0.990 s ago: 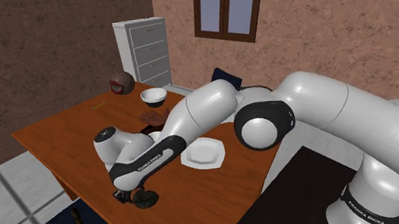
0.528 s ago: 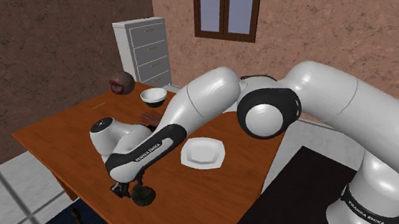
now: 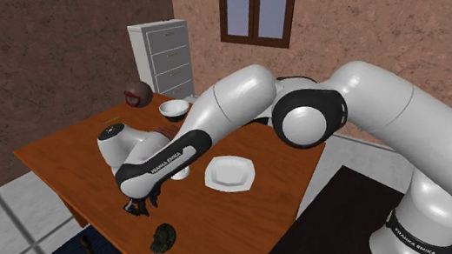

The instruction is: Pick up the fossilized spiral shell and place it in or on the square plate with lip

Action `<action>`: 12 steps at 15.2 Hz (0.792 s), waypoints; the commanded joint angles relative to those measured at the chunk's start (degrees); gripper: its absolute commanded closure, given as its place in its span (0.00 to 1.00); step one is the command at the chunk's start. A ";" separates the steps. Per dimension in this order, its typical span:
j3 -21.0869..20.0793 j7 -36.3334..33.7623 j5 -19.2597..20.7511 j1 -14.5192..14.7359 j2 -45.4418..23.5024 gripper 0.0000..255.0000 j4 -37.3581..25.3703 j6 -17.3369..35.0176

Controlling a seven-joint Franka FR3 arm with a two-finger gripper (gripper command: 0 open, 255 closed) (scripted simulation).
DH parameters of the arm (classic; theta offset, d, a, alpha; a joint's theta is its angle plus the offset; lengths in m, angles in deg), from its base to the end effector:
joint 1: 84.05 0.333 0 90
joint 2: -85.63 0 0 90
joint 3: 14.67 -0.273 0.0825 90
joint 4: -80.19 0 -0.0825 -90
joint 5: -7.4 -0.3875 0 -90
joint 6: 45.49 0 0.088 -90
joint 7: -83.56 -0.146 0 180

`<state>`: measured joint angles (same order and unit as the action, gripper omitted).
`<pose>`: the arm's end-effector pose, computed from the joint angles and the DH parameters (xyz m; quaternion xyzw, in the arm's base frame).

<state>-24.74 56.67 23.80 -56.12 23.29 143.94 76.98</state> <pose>0.5999 0.4055 0.0807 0.9902 0.1318 0.0014 0.0463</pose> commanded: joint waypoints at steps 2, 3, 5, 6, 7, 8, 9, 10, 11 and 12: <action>-2.51 -2.77 -5.89 -3.06 -2.56 0.00 -1.73 -2.77; -3.77 -4.35 -8.75 -4.60 -3.65 0.00 -2.01 -3.68; -5.62 -6.71 -12.68 -6.82 -4.96 0.00 -1.72 -4.39; -5.61 -6.74 -12.62 -6.74 -5.41 0.00 -1.74 -3.96; -5.57 -6.75 -12.58 -6.64 -5.86 0.00 -1.77 -3.54; -5.53 -6.77 -12.55 -6.53 -6.32 0.00 -1.83 -3.12; -5.49 -6.78 -12.51 -6.43 -6.80 0.00 -1.91 -2.72; -5.45 -6.79 -12.48 -6.33 -7.26 0.00 -1.96 -2.30; -5.41 -6.80 -12.45 -6.21 -7.76 0.00 -2.09 -1.92; -5.35 -6.82 -12.40 -6.02 -8.58 0.00 -2.37 -1.35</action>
<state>-30.13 49.83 11.38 -62.24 15.35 141.60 75.00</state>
